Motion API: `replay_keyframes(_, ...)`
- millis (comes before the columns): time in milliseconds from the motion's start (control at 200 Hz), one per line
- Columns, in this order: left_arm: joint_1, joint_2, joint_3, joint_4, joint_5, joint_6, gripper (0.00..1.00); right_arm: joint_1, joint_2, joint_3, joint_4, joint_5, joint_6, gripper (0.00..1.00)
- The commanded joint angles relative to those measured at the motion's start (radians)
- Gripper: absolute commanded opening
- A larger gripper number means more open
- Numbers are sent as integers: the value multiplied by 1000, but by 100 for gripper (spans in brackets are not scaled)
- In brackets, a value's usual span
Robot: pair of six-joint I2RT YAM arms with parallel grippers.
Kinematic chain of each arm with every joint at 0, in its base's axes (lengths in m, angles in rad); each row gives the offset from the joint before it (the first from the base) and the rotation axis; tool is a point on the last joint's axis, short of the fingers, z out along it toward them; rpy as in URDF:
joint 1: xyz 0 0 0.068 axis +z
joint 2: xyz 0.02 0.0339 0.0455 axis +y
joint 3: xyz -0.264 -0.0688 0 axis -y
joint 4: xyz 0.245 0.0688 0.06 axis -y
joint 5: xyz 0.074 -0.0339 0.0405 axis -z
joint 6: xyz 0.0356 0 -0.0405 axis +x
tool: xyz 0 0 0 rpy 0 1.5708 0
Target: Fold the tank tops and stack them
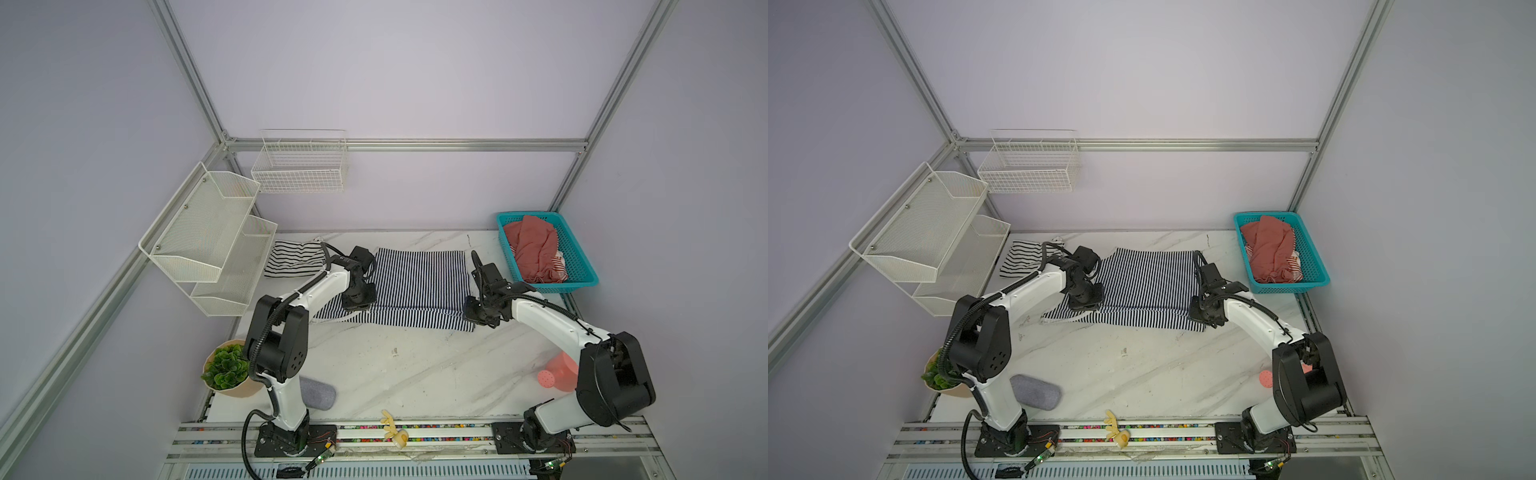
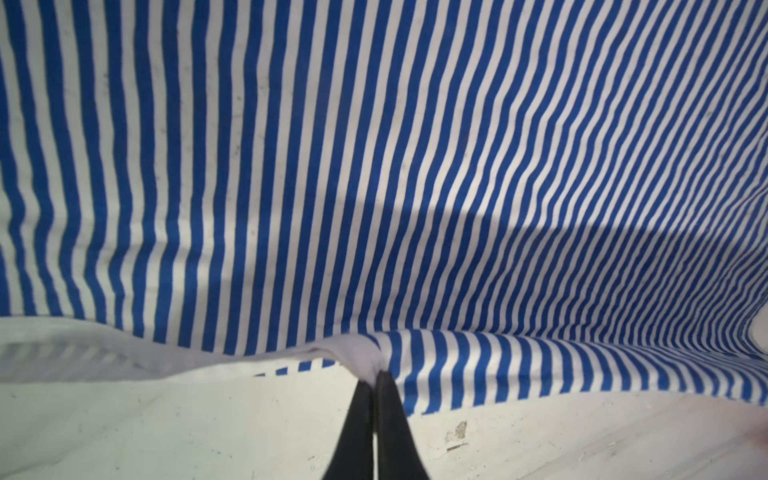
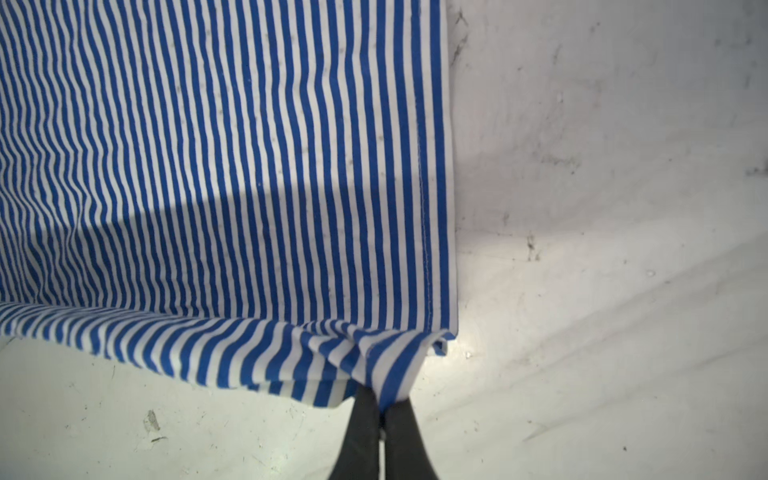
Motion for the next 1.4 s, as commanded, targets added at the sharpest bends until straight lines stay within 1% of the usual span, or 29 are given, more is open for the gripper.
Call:
replay_keyframes(0, 15, 26, 128, -27, -8, 64, 0, -30, 48, 48, -15, -28, -99, 0)
replay_keyframes(140, 34, 83, 218, -49, -20, 94, 0, -71, 126, 120, -11, -58, -160, 0)
replay_keyframes(290, 49, 141, 306, -80, -5, 125, 0, -95, 199, 201, -10, -81, -198, 0)
replay_keyframes(530, 57, 227, 377, -95, 53, 153, 0, -131, 323, 307, -13, -132, -237, 0)
replay_keyframes(805, 65, 307, 456, -97, 59, 150, 0, -157, 422, 382, -6, -151, -259, 0)
replay_keyframes(1045, 72, 372, 559, -117, 91, 148, 0, -165, 461, 429, -12, -152, -249, 0)
replay_keyframes(1350, 71, 410, 611, -120, 118, 145, 0, -174, 447, 445, -15, -140, -233, 0)
replay_keyframes(1395, 71, 420, 620, -119, 121, 144, 4, -176, 456, 449, -17, -140, -232, 0)
